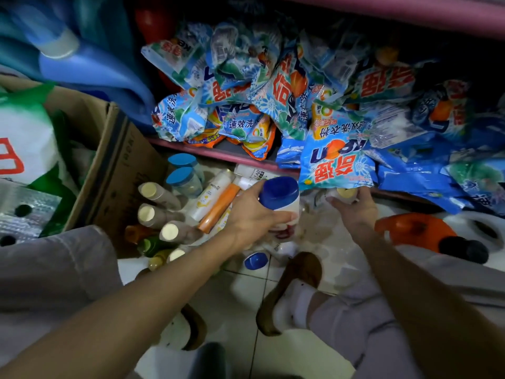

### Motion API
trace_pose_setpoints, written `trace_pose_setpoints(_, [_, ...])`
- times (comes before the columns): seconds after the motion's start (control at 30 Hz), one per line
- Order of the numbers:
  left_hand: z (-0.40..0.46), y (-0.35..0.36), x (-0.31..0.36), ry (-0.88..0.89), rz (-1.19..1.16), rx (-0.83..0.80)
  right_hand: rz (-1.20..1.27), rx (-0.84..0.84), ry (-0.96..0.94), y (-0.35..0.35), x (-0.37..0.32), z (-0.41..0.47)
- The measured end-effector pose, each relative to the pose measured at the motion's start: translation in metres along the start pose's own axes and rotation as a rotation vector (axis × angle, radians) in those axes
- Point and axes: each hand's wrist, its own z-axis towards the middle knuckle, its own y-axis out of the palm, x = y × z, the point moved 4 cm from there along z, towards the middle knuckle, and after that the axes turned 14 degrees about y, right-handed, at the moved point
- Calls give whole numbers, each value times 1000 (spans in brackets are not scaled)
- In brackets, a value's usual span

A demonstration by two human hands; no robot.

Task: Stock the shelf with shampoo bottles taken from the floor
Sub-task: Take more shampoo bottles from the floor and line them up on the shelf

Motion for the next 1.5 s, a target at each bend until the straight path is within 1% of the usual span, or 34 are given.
trace_pose_setpoints(0.13, [-12,-28,21,31,-23,40,-61,-60,-8,3,-7,5])
trace_pose_setpoints(0.23, [-20,-46,30,46,-65,74,-89,-21,-21,-1,-6,2])
trace_pose_setpoints(0.33, [-27,-60,42,67,-41,117,-102,2,-50,-9,4,-14])
trace_pose_setpoints(0.47, [-35,-78,59,114,-49,195,-149,-69,-83,-26,6,-43])
trace_pose_setpoints(0.53, [-39,-84,70,143,-61,229,-163,-95,-150,-39,1,-64])
trace_pose_setpoints(0.67, [-48,-98,102,216,-76,276,-150,-109,-388,-75,-21,-119])
trace_pose_setpoints(0.77, [-55,-110,133,299,-100,288,-7,-123,-507,-117,-50,-162])
trace_pose_setpoints(0.87, [-61,-123,169,374,-132,304,198,-129,-614,-166,-92,-204])
trace_pose_setpoints(0.97, [-66,-140,203,458,-157,339,459,-192,-672,-212,-141,-242])
trace_pose_setpoints(1.03, [-69,-150,224,510,-170,346,581,-223,-727,-236,-173,-265])
trace_pose_setpoints(1.1, [-71,-161,239,538,-192,348,686,-215,-755,-247,-202,-275])
trace_pose_setpoints(1.13, [-72,-165,245,548,-199,348,745,-216,-745,-248,-215,-274])
trace_pose_setpoints(1.17, [-74,-169,250,557,-198,350,819,-226,-693,-244,-226,-267])
trace_pose_setpoints(1.23, [-78,-176,259,582,-185,355,1001,-284,-489,-227,-242,-250])
trace_pose_setpoints(1.3, [-80,-180,262,594,-188,356,1101,-279,-302,-205,-251,-237])
trace_pose_setpoints(1.4, [-83,-185,263,576,-176,356,1080,-298,-209,-181,-262,-223])
trace_pose_setpoints(1.5, [-85,-189,262,561,-173,360,939,-365,-147,-166,-268,-209])
